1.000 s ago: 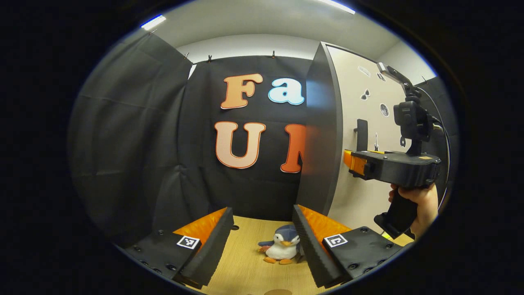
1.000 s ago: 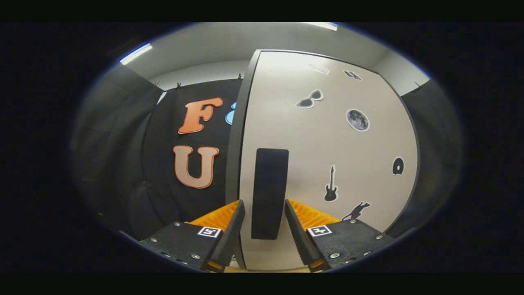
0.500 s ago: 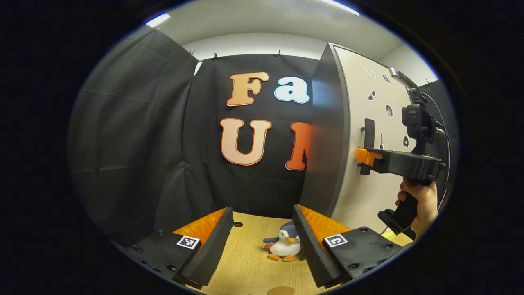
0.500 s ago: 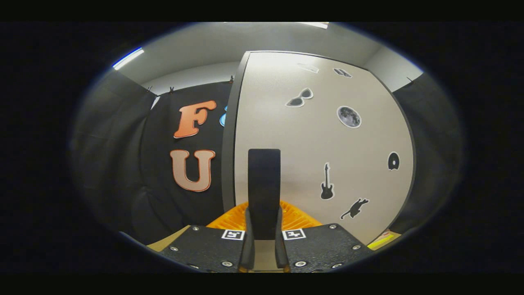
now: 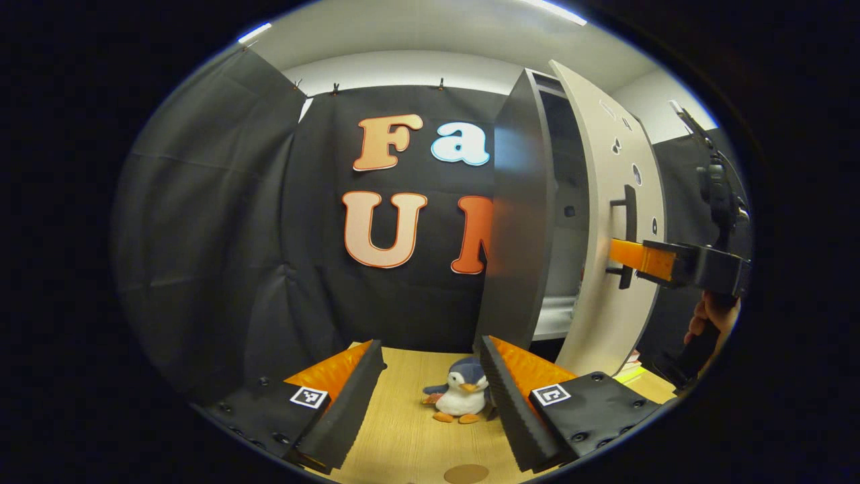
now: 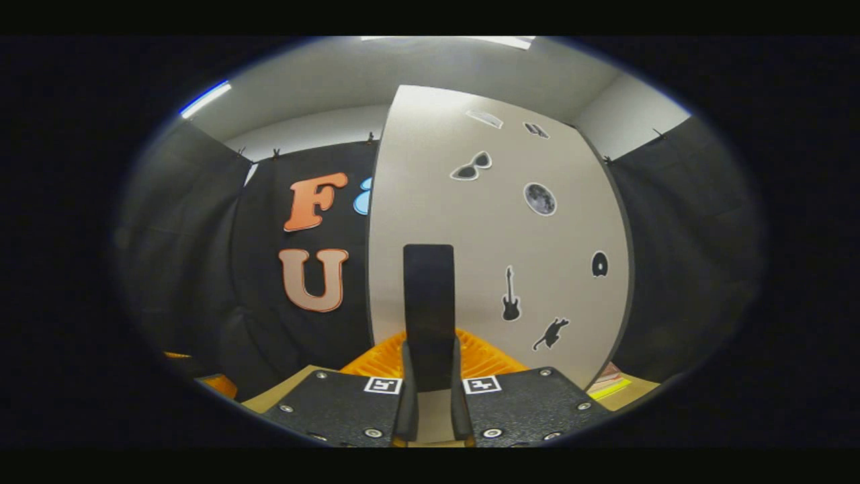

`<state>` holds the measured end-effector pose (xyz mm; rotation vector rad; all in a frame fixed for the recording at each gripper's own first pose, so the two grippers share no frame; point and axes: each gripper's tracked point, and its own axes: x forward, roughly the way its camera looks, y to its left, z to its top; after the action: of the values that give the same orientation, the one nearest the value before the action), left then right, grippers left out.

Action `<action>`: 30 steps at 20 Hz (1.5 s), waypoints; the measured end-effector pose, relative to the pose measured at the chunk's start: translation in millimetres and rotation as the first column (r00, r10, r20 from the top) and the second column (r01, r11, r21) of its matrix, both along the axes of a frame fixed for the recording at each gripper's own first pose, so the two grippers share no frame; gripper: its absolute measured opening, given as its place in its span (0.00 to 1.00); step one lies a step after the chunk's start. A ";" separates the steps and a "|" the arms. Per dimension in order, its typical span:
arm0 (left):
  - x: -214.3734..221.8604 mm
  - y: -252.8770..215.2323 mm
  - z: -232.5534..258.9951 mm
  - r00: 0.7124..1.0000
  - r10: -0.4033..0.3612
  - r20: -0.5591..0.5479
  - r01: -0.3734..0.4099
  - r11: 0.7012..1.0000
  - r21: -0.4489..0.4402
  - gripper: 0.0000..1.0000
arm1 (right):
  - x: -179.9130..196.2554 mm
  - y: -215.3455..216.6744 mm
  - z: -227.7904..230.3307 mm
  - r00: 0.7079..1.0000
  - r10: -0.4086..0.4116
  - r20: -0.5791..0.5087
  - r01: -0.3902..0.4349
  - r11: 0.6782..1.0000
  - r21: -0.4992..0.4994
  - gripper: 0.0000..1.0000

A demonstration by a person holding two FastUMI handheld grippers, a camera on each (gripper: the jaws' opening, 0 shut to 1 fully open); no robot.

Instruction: Open the cabinet door with the right hand, grasp the bottle in the cabinet with the left hand and place it on the coaster, then close the cabinet door with the right hand.

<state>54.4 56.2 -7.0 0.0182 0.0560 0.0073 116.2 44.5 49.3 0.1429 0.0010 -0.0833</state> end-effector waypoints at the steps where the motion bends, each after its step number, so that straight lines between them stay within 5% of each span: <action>1: -4.8 -4.2 3.4 1.000 -0.006 0.011 0.006 1.000 0.001 0.95 | -18.4 -7.3 -1.1 1.000 0.008 0.001 -0.008 1.000 0.007 0.19; 5: -11.0 -44.5 11.2 0.998 -0.049 0.031 0.049 0.999 -0.013 0.95 | -89.7 -42.9 -9.1 1.000 0.031 0.001 -0.031 1.000 0.002 0.19; 16: -38.8 -151.8 21.7 0.991 -0.110 0.075 0.115 0.992 -0.055 0.95 | -188.9 -122.6 -9.4 1.000 0.021 -0.008 -0.021 0.999 0.025 0.16; 30: -80.7 -256.6 19.1 0.975 -0.217 0.057 0.218 0.976 -0.020 0.95 | -267.3 -274.7 -33.5 0.986 -0.159 -0.044 0.160 0.987 0.015 0.07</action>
<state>-26.4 -200.4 12.1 -0.0022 -0.0010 -0.2122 -151.1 -230.2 15.8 0.1596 0.0334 -0.2466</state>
